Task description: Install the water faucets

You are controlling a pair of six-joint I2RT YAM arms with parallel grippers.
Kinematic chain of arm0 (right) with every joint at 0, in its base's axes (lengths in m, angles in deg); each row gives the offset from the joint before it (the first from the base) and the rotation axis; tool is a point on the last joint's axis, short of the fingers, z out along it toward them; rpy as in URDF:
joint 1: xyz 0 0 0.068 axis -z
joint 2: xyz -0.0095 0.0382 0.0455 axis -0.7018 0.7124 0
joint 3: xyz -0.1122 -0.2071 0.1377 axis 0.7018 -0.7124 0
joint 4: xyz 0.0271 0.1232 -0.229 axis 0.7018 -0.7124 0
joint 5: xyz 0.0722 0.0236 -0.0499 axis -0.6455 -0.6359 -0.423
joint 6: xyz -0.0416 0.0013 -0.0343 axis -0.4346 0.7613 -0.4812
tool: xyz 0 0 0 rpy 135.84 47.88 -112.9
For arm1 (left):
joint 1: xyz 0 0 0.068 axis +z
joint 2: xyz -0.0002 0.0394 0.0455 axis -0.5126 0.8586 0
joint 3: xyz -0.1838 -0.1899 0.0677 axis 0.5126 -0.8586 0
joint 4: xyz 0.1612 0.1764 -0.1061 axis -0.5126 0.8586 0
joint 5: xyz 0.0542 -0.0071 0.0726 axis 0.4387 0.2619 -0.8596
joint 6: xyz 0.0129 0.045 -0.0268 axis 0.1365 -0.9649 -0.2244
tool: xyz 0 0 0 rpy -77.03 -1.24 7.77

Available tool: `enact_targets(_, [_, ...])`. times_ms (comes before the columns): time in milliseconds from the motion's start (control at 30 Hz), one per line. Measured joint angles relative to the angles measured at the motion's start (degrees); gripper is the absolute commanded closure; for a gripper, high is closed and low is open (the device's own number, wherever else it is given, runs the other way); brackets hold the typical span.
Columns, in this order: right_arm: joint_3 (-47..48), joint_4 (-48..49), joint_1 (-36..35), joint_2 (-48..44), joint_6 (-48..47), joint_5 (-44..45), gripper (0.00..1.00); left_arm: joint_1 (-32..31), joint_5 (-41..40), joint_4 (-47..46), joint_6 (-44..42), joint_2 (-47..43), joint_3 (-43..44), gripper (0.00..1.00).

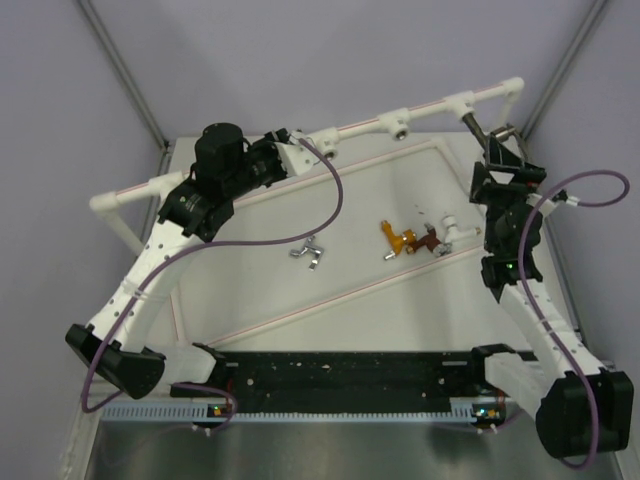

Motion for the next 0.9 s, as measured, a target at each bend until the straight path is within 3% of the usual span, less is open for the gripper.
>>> enact_targets(200, [-5.4, 1.1, 0.0, -9.1, -11.1, -1.3, 0.01, 0.0, -0.1, 0.0, 0.0, 0.0, 0.0, 1.0])
enact_targets(400, [-5.5, -3.4, 0.0, -19.2, -33.9, -6.7, 0.01, 0.0, -0.1, 0.0, 0.0, 0.0, 0.0, 1.0])
enact_targets(667, [5.7, -19.1, 0.0, -21.6, -79.7, -14.3, 0.01, 0.0, -0.1, 0.0, 0.0, 0.0, 0.0, 1.0])
enact_targets(900, [0.2, -7.6, 0.0, -18.6, -111.6, -16.2, 0.01, 0.0, 0.0, -0.3, 0.1, 0.0, -0.2, 1.0])
